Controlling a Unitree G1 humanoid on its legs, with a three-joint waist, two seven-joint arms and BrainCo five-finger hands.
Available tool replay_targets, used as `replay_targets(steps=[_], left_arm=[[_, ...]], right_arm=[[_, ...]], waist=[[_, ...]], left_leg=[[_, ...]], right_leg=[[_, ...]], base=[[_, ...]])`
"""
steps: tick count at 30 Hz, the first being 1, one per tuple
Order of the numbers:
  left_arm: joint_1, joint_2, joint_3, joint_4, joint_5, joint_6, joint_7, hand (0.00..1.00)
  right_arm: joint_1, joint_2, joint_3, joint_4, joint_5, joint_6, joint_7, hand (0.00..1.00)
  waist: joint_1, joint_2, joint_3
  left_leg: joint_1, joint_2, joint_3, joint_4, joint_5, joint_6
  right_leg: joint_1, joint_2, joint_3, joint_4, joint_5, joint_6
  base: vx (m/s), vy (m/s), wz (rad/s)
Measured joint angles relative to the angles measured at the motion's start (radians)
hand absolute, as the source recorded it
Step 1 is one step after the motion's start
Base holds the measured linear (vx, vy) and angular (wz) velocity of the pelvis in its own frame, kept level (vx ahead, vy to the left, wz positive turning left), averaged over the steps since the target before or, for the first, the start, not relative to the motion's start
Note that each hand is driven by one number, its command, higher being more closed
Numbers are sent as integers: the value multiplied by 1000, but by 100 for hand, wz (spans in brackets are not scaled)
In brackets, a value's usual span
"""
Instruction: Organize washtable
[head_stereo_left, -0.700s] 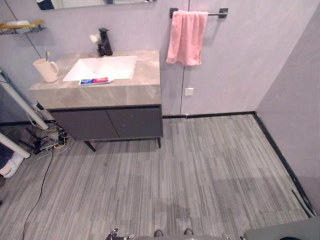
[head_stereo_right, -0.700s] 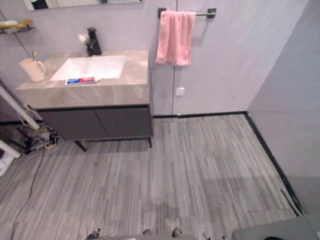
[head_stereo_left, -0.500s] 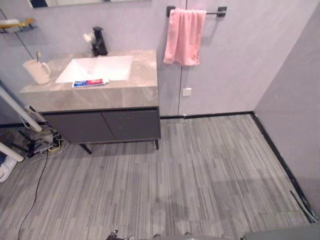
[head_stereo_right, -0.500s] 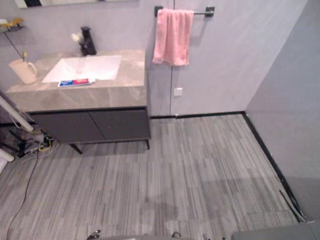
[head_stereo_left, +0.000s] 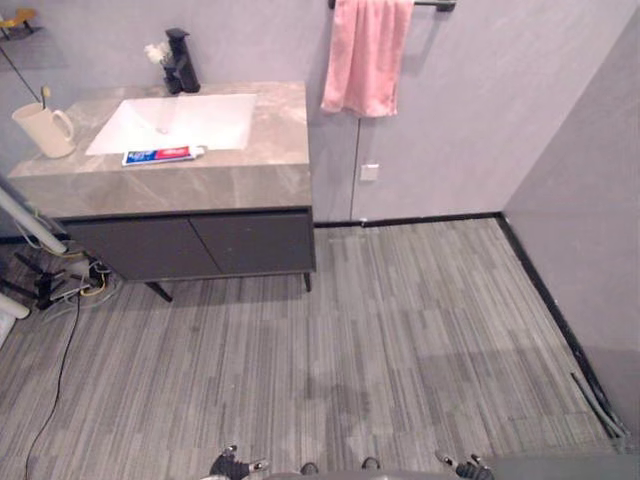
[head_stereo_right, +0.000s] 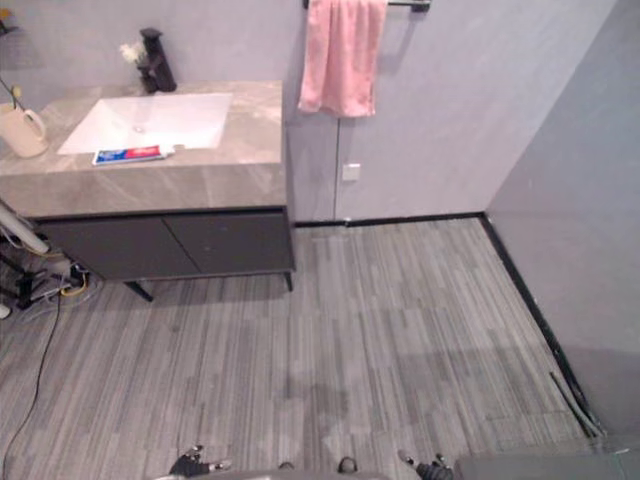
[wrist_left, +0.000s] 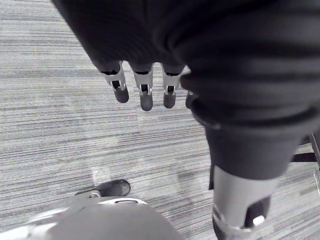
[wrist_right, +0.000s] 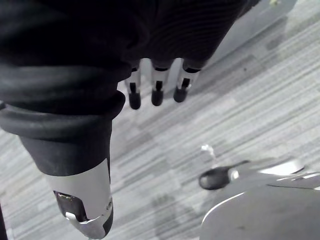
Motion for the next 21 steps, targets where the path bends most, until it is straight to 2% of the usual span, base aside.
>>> replay_targets(steps=[4,7,10,11,13,15,17,18,19,20,21], left_arm=[[-1,1,0,-2,1,0,0,0],[-17,2,2,-4,1,0,0,0],[-43,8,5,-15,0,0,0,0],[-50,11,6,-21,-1,1,0,0],[-52,18,7,-25,-1,1,1,0],[-54,20,12,-26,-1,1,2,0],[-85,19,12,-26,-5,1,3,0],[-97,17,11,-26,-7,1,3,0],[-111,11,10,-26,-10,1,3,0],[-116,4,5,-26,-12,-1,2,0],[-119,2,4,-25,-12,-4,1,0]], right_arm=[[-3,0,1,-5,0,0,0,0],[-18,0,0,-8,0,1,-1,0],[-25,8,0,-26,0,3,-1,0],[-21,13,0,-43,0,2,-1,0],[-21,17,0,-46,1,1,0,0],[-22,17,0,-45,1,1,-2,0],[-36,10,-4,-44,0,0,-3,0],[-40,9,-8,-42,0,1,-3,0],[-43,5,-7,-42,0,2,-4,0],[-42,4,-6,-41,-1,2,-4,0],[-39,8,-6,-34,-5,2,-4,0]], waist=[[2,-5,7],[2,-1,30],[2,-11,70],[2,-18,82],[3,-32,85],[2,-35,88],[-2,-21,100],[-4,-23,102],[-6,-5,113],[-13,-3,115],[-29,-13,114]], left_leg=[[-25,8,61,5,-10,4],[-81,17,106,61,-41,14],[-111,22,154,128,-79,24],[-107,22,173,144,-90,30],[-95,20,201,159,-109,29],[-77,24,222,163,-130,17],[-68,54,227,154,-160,-4],[-66,67,227,154,-163,-10],[-61,88,227,152,-167,-26],[-45,102,223,142,-170,-45],[-13,106,213,128,-171,-76]], right_leg=[[-46,9,52,3,8,3],[-125,11,77,73,-3,9],[-222,0,82,254,-79,38],[-258,-12,64,331,-108,52],[-296,-48,-25,402,-144,45],[-300,-72,-95,412,-154,33],[-322,-65,-142,404,-157,29],[-332,-60,-148,396,-156,27],[-352,-49,-147,374,-150,29],[-362,-44,-139,334,-125,24],[-357,-53,-143,311,-49,12]], base=[[-98,-12,-46],[-61,4,-47],[-13,18,-42],[-4,17,-35],[45,12,-46],[118,-8,-48],[172,-65,-32],[184,-102,-15],[176,-99,-2],[289,-148,14],[384,-192,20]])
